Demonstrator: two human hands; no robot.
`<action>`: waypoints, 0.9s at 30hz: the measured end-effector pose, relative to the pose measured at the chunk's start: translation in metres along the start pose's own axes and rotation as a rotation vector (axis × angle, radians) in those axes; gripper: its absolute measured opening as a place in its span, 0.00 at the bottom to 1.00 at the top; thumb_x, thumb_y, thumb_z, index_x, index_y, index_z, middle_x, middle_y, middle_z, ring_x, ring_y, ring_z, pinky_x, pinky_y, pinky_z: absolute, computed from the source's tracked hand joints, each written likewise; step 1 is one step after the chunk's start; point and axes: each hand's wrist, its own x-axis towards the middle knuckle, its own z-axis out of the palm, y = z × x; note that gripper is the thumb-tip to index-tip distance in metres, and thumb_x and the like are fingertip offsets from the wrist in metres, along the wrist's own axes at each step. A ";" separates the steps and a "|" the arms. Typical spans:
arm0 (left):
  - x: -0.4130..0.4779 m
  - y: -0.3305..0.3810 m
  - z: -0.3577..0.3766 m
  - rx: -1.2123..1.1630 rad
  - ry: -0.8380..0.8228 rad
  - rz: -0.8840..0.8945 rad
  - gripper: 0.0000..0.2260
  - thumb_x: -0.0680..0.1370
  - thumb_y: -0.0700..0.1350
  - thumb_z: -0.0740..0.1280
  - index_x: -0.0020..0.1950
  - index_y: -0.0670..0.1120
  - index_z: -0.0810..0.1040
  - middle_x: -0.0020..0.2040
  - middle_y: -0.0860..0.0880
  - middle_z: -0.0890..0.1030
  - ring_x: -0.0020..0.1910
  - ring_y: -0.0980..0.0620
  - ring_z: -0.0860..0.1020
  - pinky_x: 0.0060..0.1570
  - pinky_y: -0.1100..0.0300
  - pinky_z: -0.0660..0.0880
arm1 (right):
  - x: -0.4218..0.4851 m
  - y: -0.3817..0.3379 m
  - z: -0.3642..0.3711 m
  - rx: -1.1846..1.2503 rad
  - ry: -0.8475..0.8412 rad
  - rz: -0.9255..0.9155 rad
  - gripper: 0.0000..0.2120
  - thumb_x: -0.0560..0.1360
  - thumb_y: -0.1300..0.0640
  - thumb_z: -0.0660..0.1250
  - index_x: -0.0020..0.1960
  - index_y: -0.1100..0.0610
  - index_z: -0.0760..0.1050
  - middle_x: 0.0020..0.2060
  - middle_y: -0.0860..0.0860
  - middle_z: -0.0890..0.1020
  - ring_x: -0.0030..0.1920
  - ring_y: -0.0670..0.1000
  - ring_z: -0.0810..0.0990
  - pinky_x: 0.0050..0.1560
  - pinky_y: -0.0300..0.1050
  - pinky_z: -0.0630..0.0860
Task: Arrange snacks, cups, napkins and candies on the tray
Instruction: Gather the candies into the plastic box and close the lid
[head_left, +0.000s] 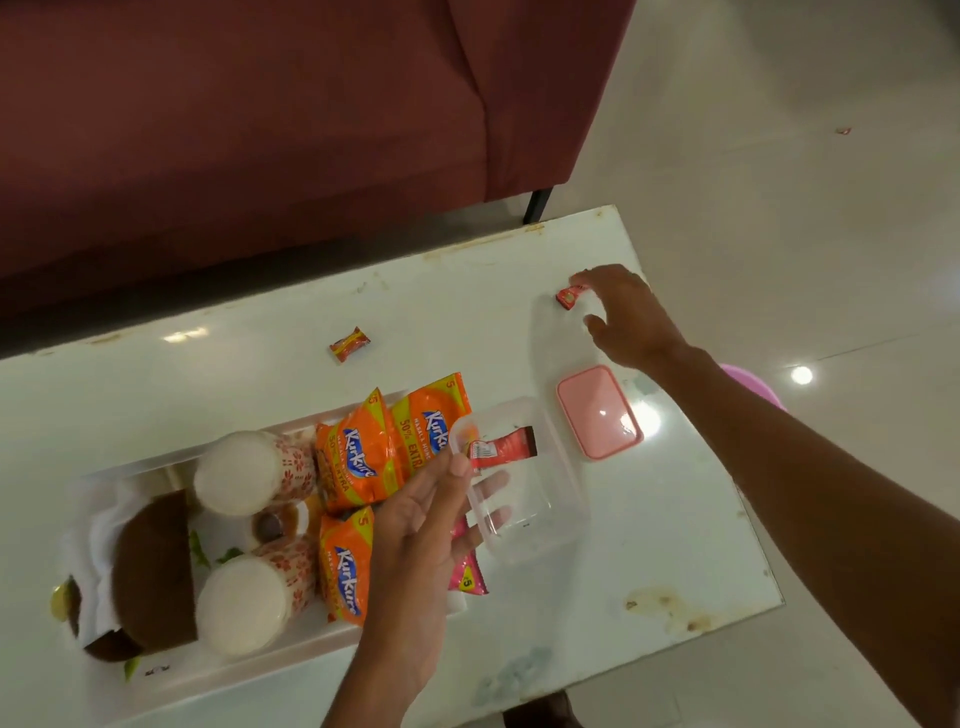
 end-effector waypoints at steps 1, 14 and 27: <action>0.002 -0.002 0.000 -0.013 0.007 0.012 0.21 0.75 0.54 0.72 0.66 0.48 0.80 0.62 0.46 0.83 0.59 0.45 0.83 0.50 0.51 0.82 | 0.010 0.005 0.007 -0.044 -0.014 -0.013 0.26 0.77 0.67 0.66 0.73 0.55 0.68 0.73 0.54 0.69 0.72 0.57 0.66 0.69 0.51 0.67; 0.000 0.001 -0.003 -0.045 0.116 0.036 0.21 0.76 0.54 0.70 0.66 0.47 0.79 0.62 0.46 0.83 0.59 0.46 0.83 0.50 0.50 0.82 | -0.028 -0.021 -0.005 0.202 0.258 -0.044 0.11 0.76 0.55 0.72 0.56 0.58 0.83 0.54 0.53 0.83 0.51 0.55 0.81 0.46 0.40 0.77; -0.017 0.012 -0.023 0.103 0.057 0.100 0.23 0.77 0.56 0.66 0.67 0.45 0.77 0.57 0.44 0.85 0.58 0.45 0.83 0.58 0.44 0.79 | -0.185 -0.149 -0.049 -0.147 0.074 -0.504 0.09 0.67 0.54 0.79 0.47 0.53 0.86 0.45 0.50 0.85 0.47 0.57 0.79 0.42 0.53 0.76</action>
